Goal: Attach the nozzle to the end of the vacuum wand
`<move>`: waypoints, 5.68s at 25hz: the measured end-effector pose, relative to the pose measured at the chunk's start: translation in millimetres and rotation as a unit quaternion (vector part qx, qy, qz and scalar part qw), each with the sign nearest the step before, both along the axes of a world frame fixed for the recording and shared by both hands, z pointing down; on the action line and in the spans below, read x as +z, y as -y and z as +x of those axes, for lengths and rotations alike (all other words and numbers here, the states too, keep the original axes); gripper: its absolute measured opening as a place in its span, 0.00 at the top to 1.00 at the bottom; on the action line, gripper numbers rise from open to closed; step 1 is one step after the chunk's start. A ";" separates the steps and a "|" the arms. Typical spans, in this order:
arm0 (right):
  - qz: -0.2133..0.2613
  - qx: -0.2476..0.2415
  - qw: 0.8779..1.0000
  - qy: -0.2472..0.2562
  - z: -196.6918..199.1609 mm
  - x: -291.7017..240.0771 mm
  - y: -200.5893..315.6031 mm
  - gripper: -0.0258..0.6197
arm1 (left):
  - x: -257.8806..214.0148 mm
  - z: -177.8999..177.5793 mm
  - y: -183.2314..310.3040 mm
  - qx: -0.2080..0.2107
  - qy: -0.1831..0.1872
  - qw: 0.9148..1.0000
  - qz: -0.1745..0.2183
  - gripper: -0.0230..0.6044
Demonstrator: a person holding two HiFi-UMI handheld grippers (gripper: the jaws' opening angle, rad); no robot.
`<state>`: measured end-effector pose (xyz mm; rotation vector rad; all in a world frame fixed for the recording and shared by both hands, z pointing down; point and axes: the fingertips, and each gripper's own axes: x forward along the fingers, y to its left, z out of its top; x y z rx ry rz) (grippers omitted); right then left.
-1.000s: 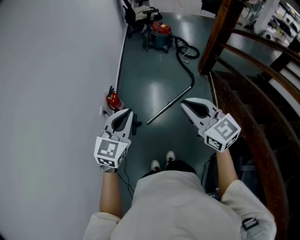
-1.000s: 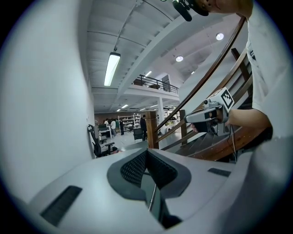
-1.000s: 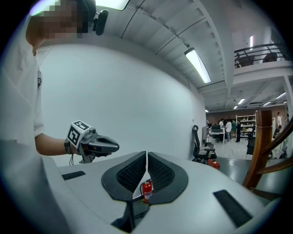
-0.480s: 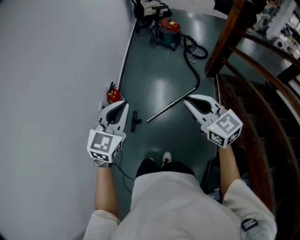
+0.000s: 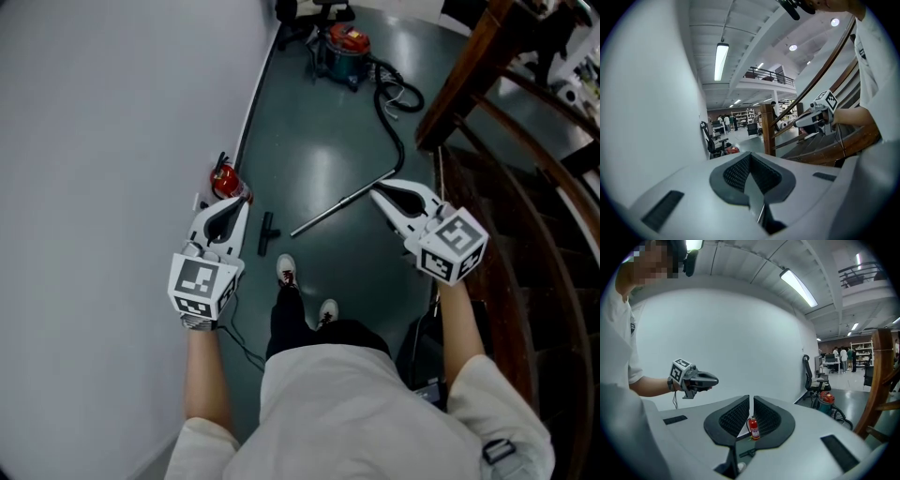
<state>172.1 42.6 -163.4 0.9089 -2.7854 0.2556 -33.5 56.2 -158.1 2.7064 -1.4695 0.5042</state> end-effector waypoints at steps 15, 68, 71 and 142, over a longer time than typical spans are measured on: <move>-0.029 0.021 0.999 -0.017 -21.2 95.9 85.0 0.91 | 121.1 -28.9 79.7 -0.004 -0.008 0.998 -0.055 0.97; 0.022 -0.043 0.998 -0.048 -85.4 619.6 192.4 0.82 | 657.6 -75.2 202.1 -0.040 -0.007 0.997 -0.068 0.96; 0.011 -0.051 0.997 -0.052 -87.8 638.6 189.3 0.81 | 676.8 -74.1 196.5 -0.033 -0.018 0.996 -0.076 0.96; 0.007 -0.498 0.729 -0.470 -165.6 1093.9 129.9 0.70 | 1022.2 -136.2 125.9 0.113 0.087 0.938 -0.317 0.66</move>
